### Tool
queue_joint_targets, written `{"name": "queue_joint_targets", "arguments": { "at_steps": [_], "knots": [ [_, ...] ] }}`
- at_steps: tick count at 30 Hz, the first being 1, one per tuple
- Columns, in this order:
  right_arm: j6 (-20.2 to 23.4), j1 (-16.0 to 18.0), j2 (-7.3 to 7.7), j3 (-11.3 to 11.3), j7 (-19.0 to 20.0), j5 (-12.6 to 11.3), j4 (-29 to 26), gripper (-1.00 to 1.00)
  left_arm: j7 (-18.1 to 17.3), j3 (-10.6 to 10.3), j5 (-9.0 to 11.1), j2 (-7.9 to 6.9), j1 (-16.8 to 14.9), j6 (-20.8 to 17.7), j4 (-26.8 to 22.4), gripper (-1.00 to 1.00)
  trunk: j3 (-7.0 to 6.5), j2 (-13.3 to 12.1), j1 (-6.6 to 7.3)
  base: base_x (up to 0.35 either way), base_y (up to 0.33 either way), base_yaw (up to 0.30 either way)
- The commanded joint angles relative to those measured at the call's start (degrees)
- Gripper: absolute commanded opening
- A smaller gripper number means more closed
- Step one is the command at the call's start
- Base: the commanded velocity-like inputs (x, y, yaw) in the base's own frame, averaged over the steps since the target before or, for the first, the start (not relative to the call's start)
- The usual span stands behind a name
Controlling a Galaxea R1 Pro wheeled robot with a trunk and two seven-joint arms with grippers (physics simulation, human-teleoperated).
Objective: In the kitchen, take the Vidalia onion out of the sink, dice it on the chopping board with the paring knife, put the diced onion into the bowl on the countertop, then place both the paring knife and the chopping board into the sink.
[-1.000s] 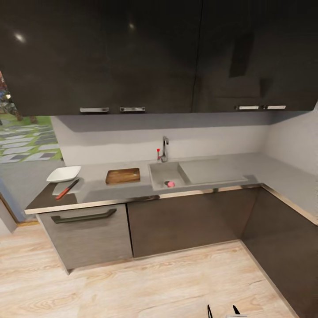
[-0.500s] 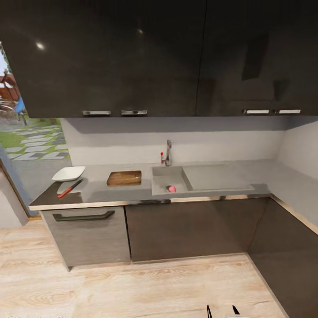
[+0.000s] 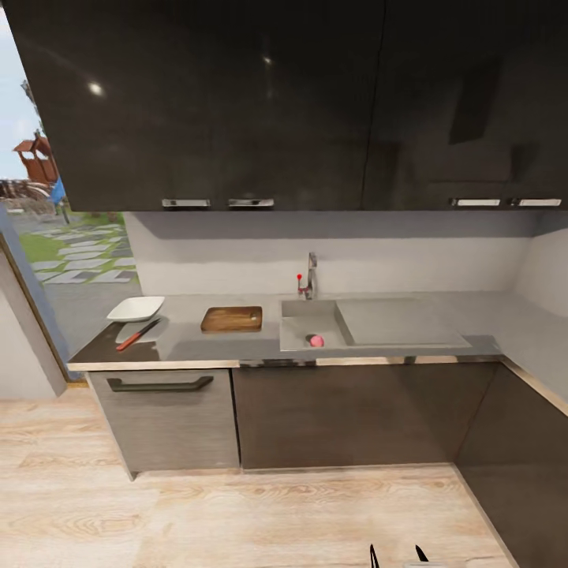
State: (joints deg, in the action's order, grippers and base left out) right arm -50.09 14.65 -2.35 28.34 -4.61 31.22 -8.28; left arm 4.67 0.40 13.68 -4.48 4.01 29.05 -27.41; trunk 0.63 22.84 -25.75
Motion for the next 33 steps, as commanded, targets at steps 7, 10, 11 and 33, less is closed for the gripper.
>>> {"name": "queue_joint_targets", "arguments": {
  "at_steps": [7,10,11,33],
  "knots": [
    [-0.1,0.0,-0.02,0.2,-0.5,0.6,0.0,1.0,0.3,0.0,-0.1,-0.01,0.0,0.0,-0.1,1.0,0.06,0.1,-0.03,0.05,-0.05,0.048],
    [-0.1,0.0,0.01,0.2,-0.5,0.6,0.0,1.0,0.3,0.0,-0.1,-0.04,0.0,0.0,-0.1,1.0,0.06,0.1,-0.03,0.088,-0.096,0.162],
    [-0.1,0.0,0.03,0.2,-0.5,0.6,0.0,1.0,0.3,0.0,-0.1,-0.06,0.0,0.0,-0.1,1.0,0.06,0.1,-0.03,0.045,-0.049,0.194],
    [-0.2,0.0,0.24,0.2,-0.5,0.6,0.0,1.0,0.3,0.0,-0.1,-0.09,0.0,0.1,-0.3,1.0,-0.51,0.1,-0.03,0.006,-0.007,0.039]
  ]
}}
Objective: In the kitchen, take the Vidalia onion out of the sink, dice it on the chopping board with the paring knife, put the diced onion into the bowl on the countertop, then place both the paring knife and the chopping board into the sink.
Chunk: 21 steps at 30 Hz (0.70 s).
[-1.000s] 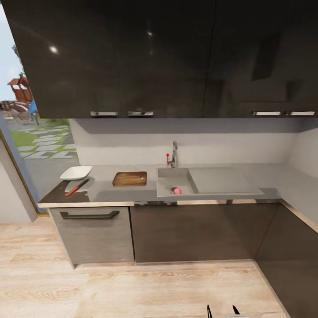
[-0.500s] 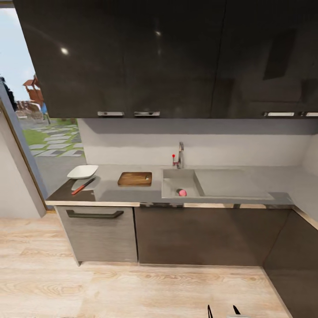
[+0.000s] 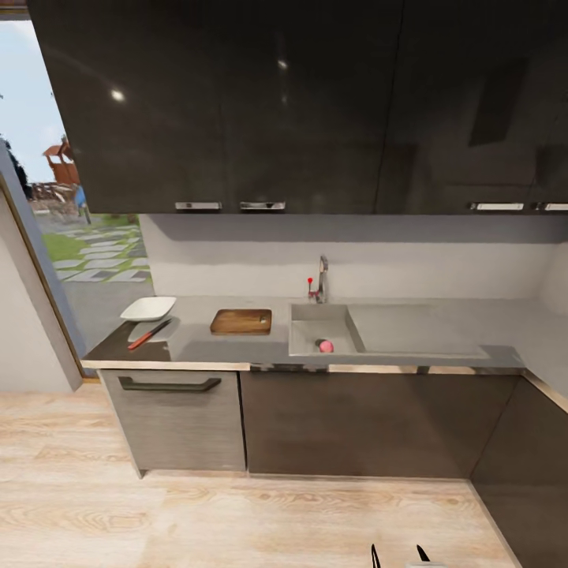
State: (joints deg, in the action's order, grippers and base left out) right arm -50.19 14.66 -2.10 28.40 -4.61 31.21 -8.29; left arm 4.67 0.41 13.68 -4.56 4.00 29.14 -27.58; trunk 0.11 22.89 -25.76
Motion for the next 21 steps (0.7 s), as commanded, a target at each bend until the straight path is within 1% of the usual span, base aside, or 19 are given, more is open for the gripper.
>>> {"name": "queue_joint_targets", "arguments": {
  "at_steps": [1,21],
  "knots": [
    [-0.1,0.0,-0.02,0.2,-0.5,0.6,0.0,1.0,0.3,-0.1,-0.1,-0.01,0.0,0.0,-0.1,1.0,0.0,0.0,-0.02,0.0,0.0,0.0],
    [0.0,0.0,-0.1,0.2,-0.5,0.6,0.0,1.0,0.3,-0.1,-0.1,-0.01,0.0,0.0,-0.1,1.0,-0.03,0.0,-0.02,0.0,0.0,0.0]
  ]
}}
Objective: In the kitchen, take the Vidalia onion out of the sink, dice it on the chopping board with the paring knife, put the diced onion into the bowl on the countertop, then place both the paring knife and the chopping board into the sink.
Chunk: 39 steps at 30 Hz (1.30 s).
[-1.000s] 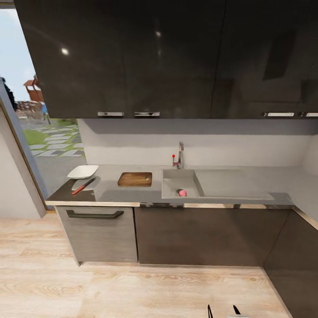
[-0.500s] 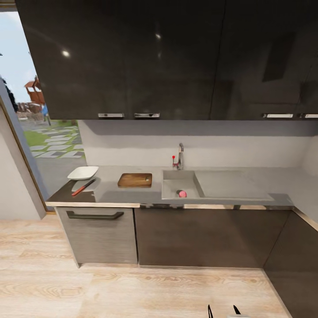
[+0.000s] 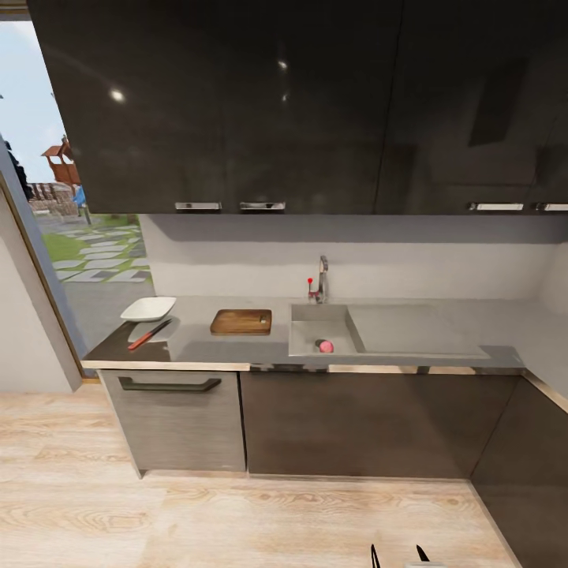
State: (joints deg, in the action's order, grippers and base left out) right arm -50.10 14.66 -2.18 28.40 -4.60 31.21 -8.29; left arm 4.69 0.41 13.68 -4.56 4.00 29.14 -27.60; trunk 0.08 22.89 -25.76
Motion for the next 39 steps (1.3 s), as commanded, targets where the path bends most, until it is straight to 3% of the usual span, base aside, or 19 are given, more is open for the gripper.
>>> {"name": "queue_joint_targets", "arguments": {
  "at_steps": [1,39],
  "knots": [
    [-0.1,0.0,-0.02,0.2,-0.5,0.6,0.0,1.0,0.2,-0.1,-0.1,-0.01,0.0,0.0,-0.1,1.0,0.01,0.0,-0.02,0.0,0.0,0.0],
    [0.0,0.0,-0.09,0.1,-0.4,0.7,0.0,1.0,0.2,-0.1,-0.1,-0.01,0.0,0.1,0.0,1.0,-0.53,0.0,-0.02,0.0,0.0,-0.043]
  ]
}}
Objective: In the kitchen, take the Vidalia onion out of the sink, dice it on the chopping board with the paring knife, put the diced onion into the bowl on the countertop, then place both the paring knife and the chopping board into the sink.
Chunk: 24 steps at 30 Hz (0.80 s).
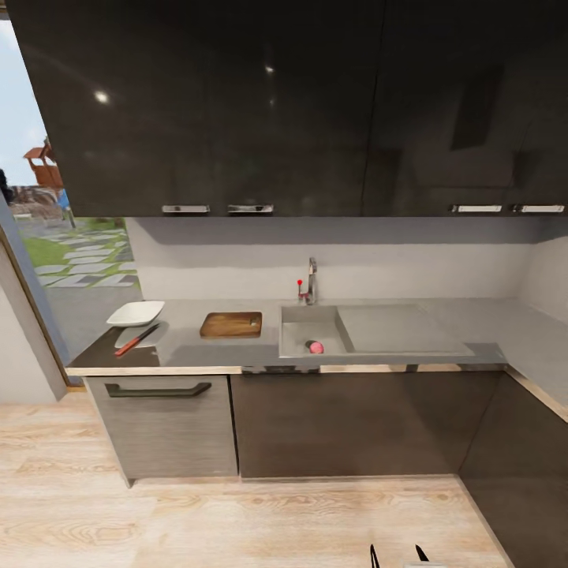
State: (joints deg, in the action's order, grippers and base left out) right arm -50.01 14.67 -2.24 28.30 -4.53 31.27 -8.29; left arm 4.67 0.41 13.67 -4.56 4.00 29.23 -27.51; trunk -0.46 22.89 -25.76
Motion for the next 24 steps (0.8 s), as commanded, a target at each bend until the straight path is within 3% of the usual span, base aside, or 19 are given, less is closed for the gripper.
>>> {"name": "queue_joint_targets", "arguments": {
  "at_steps": [1,9,20,24],
  "knots": [
    [-0.1,0.0,-0.1,0.2,-0.5,0.6,0.0,1.0,0.3,-0.1,0.0,-0.01,0.0,0.0,-0.1,1.0,0.0,0.0,-0.02,0.0,0.0,0.0],
    [-0.1,0.0,-0.08,0.2,-0.5,0.6,0.0,1.0,0.3,-0.1,-0.1,-0.01,0.0,0.0,-0.1,1.0,-0.02,0.0,-0.02,0.0,-0.007,-0.005],
    [0.2,0.0,-0.05,0.1,-0.3,0.8,0.7,1.0,0.3,0.0,-0.1,0.01,0.0,-0.1,0.1,1.0,-0.11,0.0,-0.02,0.0,-0.168,-0.024],
    [2.6,0.0,0.2,0.0,-0.3,0.9,4.1,1.0,0.4,0.0,-0.1,1.05,0.0,-1.5,-2.5,1.0,-0.11,0.0,-0.02,0.0,-0.018,-0.001]
  ]
}}
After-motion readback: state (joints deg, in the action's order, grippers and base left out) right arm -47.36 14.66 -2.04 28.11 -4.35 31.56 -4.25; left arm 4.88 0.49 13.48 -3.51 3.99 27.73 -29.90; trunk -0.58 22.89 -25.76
